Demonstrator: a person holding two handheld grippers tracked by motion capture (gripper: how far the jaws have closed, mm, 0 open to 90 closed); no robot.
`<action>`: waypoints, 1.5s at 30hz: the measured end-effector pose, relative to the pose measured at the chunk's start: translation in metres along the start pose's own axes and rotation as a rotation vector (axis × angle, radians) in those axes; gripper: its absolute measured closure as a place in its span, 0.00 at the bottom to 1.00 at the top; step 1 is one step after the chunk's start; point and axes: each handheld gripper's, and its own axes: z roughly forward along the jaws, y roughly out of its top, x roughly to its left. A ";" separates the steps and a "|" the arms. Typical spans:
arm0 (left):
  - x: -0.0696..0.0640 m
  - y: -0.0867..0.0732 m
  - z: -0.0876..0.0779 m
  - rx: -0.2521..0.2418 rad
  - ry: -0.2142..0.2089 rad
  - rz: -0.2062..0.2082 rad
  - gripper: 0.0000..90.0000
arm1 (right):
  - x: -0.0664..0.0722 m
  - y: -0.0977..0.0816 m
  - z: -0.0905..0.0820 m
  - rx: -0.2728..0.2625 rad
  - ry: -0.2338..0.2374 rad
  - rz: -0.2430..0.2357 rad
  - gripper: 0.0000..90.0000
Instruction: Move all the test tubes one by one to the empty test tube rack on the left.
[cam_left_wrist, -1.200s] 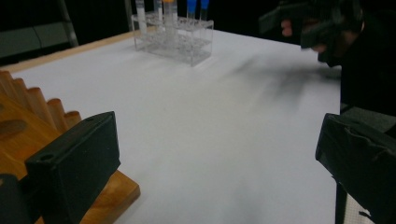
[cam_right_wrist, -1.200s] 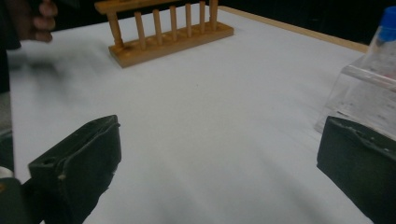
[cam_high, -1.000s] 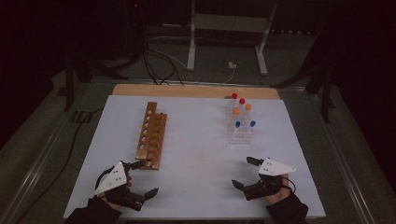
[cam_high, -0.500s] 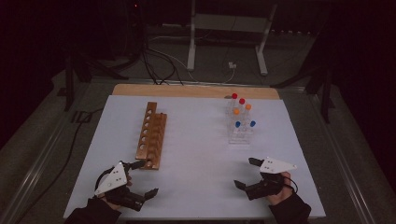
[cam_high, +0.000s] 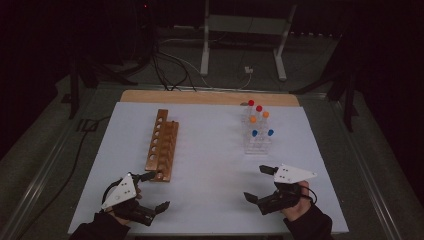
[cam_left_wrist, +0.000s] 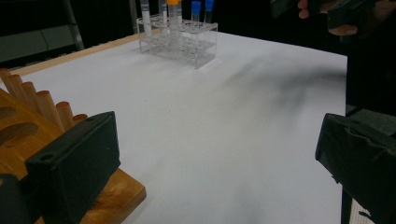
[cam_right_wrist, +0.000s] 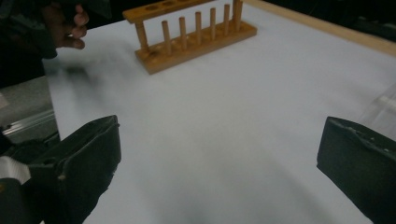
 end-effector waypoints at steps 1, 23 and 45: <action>0.000 0.000 0.000 0.000 -0.002 -0.001 0.01 | 0.000 0.002 0.000 -0.002 -0.003 0.000 0.00; 0.000 0.000 -0.001 -0.010 -0.008 -0.001 0.01 | -0.043 0.062 -0.024 -0.156 -0.198 0.004 0.00; 0.001 0.000 -0.002 -0.013 -0.015 -0.013 0.01 | -0.112 0.031 0.010 -0.043 -0.418 0.267 0.09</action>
